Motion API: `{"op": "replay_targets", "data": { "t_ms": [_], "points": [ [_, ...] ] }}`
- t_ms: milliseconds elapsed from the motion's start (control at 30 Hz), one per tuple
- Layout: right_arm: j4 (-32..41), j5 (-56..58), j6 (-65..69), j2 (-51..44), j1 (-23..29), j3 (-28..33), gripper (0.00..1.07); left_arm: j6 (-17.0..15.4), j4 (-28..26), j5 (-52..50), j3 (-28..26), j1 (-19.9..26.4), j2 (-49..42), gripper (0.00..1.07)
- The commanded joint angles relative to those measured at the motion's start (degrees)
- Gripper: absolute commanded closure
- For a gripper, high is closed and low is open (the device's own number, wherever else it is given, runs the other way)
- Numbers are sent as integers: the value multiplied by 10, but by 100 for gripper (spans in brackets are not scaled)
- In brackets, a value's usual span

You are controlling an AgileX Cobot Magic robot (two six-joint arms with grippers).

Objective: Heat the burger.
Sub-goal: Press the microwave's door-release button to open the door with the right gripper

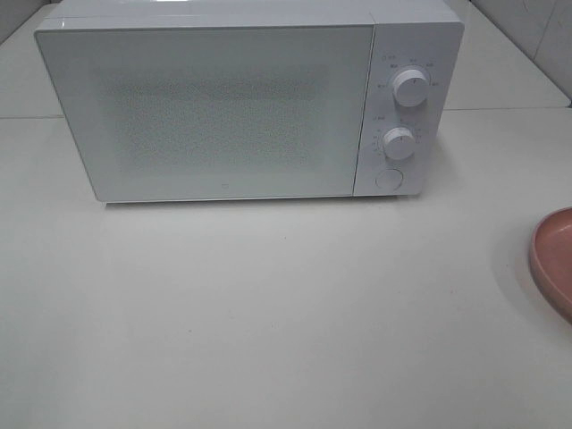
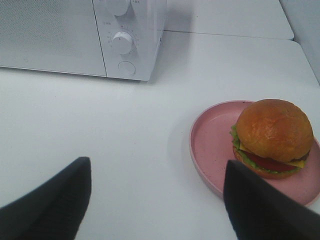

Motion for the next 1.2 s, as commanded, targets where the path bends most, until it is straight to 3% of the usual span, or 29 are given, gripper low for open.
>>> {"op": "replay_targets", "data": {
  "t_ms": [33,633,800,867,933,967,1033,1067,1100,1133,1200],
  "points": [
    [-1,-5,0,-17,-2,1,34,2,-6,-10,2,-3,-7,4],
    [-1,-6,0,-14,-2,0,34,2,-6,-10,2,-3,-7,4],
    [-17,-51,-8,32,-2,-15,39,1,-6,-10,2,-3,-7,4],
    [-29,-101,-8,62,-2,-14,45,1,-6,-10,2,-3,-7,4],
    [-40,-192,-7,108,-2,-6,60,1,-6,-10,2,-3,-7,4],
    [-40,-192,-7,108,-2,-6,60,1,-6,-10,2,-3,-7,4],
    [-40,-293,-6,154,-2,10,80,1,-6,-10,2,-3,-7,4],
    [-40,-293,-6,154,-2,10,80,1,-6,-10,2,-3,-7,4],
    [-40,-352,-7,184,-2,22,96,1,-6,-10,2,-3,-7,4],
    [-40,-352,-7,184,-2,22,96,1,-6,-10,2,-3,-7,4],
    [-42,-445,-8,225,-2,46,107,1,-6,-10,2,-3,-7,4]
  ]
}}
